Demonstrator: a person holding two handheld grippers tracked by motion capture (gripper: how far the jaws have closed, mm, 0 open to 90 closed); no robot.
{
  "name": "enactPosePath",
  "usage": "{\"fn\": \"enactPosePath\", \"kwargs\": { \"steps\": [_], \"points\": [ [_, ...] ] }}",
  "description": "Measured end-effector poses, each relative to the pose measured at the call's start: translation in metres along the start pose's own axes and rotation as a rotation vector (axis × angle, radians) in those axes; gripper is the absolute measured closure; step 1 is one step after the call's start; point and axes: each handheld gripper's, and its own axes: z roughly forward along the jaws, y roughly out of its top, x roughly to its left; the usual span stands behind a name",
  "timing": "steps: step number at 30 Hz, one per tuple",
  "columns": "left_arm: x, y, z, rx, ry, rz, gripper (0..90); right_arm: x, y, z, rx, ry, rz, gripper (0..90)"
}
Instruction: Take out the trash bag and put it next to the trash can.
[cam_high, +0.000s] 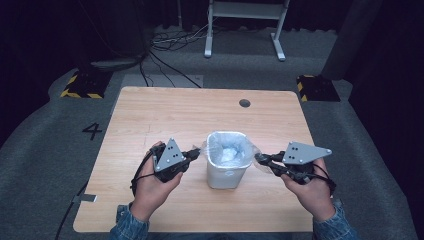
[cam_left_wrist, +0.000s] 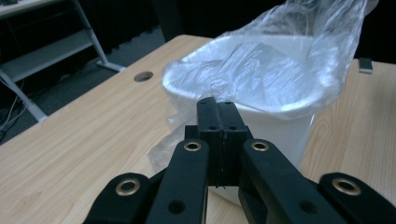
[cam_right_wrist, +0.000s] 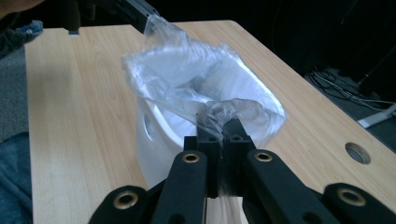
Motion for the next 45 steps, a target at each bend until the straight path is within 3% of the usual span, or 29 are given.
{"fn": "enactPosePath", "kwargs": {
  "steps": [5,8,15,20,23,31,36,45],
  "points": [
    [0.000,0.005,-0.006,-0.043,0.019,0.000,89.8,0.001,0.007,0.000,-0.019,0.007,-0.010,89.0],
    [0.004,0.006,-0.006,-0.038,0.040,0.002,89.8,-0.001,0.010,0.000,-0.020,0.001,-0.012,89.1],
    [0.020,-0.008,0.015,0.025,0.106,-0.033,89.8,-0.021,0.008,0.014,0.008,-0.004,0.027,89.1],
    [0.029,-0.021,0.027,0.078,0.111,-0.067,89.8,-0.036,-0.004,0.031,0.062,0.000,0.068,89.1],
    [0.026,-0.027,0.035,0.131,0.114,-0.050,89.8,-0.040,-0.017,0.043,0.100,0.014,0.098,89.2],
    [0.016,-0.036,0.056,0.206,0.071,-0.037,89.8,-0.038,-0.031,0.058,0.168,0.015,0.094,89.4],
    [0.008,-0.043,0.065,0.255,0.030,-0.030,89.8,-0.027,-0.037,0.065,0.205,0.046,0.065,89.7],
    [0.009,-0.049,0.065,0.292,0.029,-0.025,89.8,-0.013,-0.039,0.065,0.219,0.072,0.039,89.9]
  ]
}}
